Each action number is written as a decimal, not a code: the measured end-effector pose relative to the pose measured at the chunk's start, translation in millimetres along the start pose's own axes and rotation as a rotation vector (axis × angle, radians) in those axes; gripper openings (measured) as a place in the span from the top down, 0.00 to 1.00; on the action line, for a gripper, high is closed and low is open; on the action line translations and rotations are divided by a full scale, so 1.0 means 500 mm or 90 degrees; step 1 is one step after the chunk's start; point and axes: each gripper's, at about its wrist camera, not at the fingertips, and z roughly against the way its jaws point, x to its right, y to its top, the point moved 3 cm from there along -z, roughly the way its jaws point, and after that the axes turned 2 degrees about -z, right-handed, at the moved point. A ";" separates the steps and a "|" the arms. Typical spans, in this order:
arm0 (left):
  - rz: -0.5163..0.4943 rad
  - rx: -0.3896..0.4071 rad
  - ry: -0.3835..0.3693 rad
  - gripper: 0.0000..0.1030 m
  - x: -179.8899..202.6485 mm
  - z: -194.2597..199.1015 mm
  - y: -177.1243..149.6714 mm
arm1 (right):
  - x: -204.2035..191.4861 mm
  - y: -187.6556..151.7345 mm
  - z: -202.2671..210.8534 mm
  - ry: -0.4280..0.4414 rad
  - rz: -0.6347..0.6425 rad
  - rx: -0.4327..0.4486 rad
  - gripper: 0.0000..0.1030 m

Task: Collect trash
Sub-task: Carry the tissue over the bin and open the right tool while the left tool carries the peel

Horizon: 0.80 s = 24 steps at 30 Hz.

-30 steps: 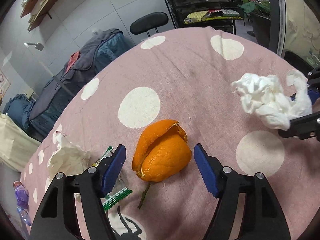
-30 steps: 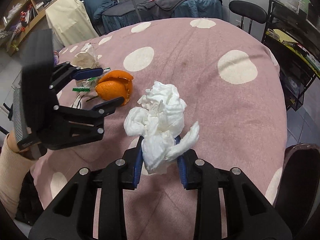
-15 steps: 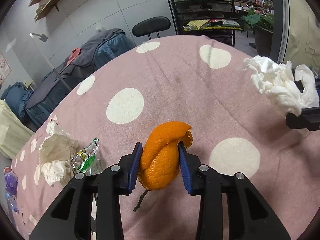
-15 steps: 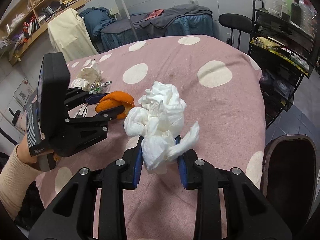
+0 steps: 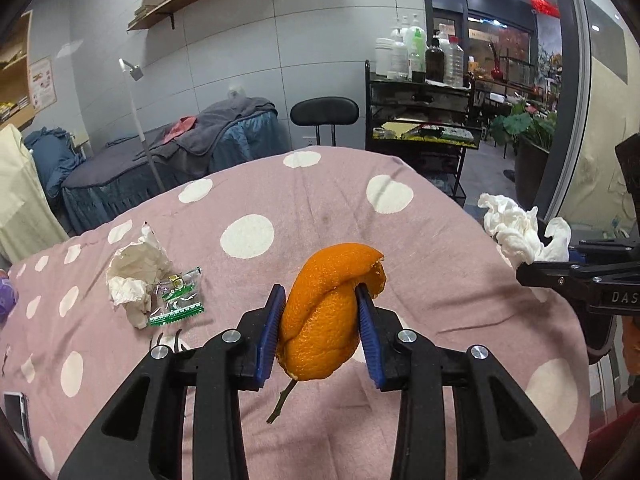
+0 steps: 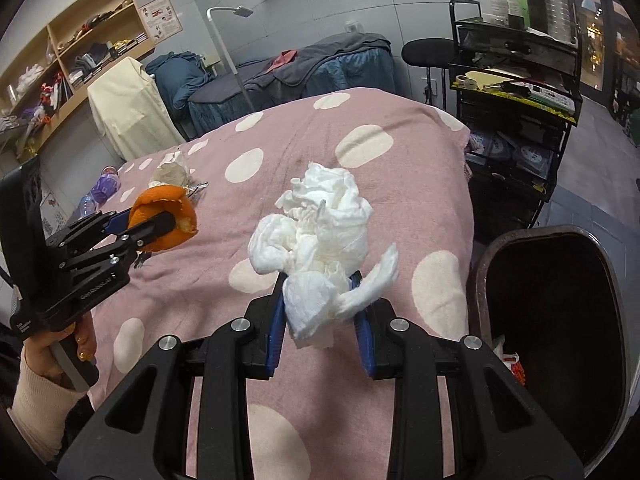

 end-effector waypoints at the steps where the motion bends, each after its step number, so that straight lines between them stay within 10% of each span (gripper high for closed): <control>1: 0.006 0.007 -0.001 0.66 0.006 0.009 -0.001 | 0.009 -0.006 0.008 -0.002 -0.006 0.003 0.70; 24: 0.034 0.049 -0.093 0.66 0.167 0.077 -0.010 | 0.261 -0.099 0.132 -0.158 -0.145 0.071 0.70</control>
